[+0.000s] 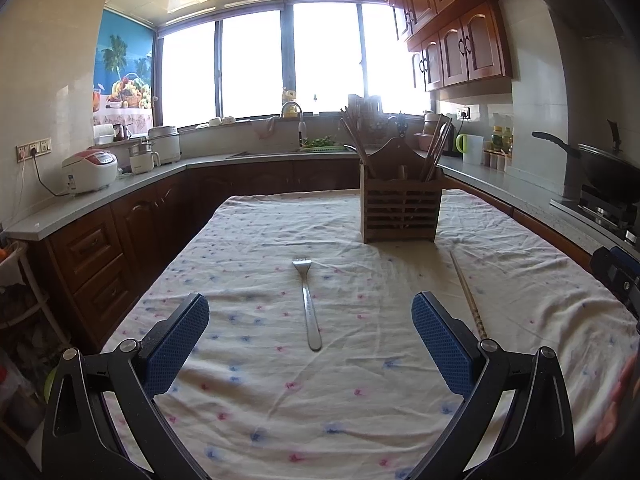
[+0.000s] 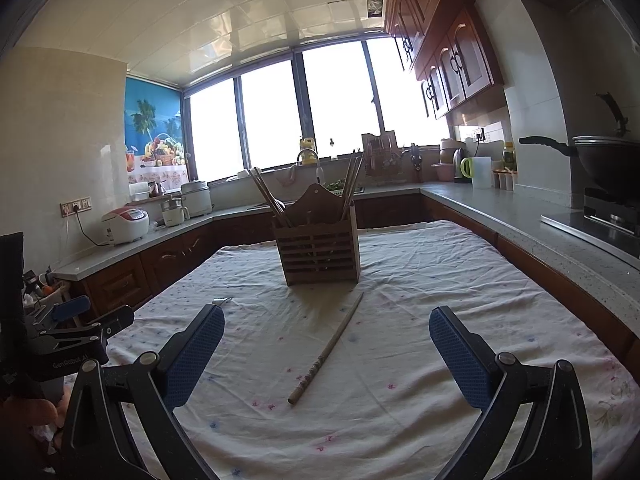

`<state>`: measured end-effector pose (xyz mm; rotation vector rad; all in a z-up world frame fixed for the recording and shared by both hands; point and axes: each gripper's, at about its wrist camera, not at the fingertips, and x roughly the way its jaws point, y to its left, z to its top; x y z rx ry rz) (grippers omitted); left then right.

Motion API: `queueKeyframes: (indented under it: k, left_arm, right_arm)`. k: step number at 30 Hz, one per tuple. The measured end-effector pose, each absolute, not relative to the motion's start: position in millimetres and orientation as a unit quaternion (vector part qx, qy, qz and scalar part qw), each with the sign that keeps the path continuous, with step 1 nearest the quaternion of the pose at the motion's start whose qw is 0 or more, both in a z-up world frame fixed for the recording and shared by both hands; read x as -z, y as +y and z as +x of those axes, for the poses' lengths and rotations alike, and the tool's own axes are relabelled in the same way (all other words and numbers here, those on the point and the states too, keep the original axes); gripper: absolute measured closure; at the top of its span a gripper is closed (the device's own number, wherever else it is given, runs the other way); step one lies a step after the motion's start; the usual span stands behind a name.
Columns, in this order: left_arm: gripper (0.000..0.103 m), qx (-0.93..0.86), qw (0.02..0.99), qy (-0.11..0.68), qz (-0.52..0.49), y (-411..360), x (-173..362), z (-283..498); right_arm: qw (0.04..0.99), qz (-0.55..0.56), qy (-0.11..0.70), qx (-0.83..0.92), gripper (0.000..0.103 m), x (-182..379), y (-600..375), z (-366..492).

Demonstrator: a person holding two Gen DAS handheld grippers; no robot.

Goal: Organize utensils

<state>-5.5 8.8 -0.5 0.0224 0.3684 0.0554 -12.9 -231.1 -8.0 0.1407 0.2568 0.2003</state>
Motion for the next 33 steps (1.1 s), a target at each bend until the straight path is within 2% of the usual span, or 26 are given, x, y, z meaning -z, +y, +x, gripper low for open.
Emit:
queueKeyframes:
  k: [33]
  left_arm:
    - [0.000,-0.012,0.981,0.194,0.008,6,-4,7]
  right_arm:
    - [0.983,0.076,0.133,-0.102,0.000,3,-227,-6]
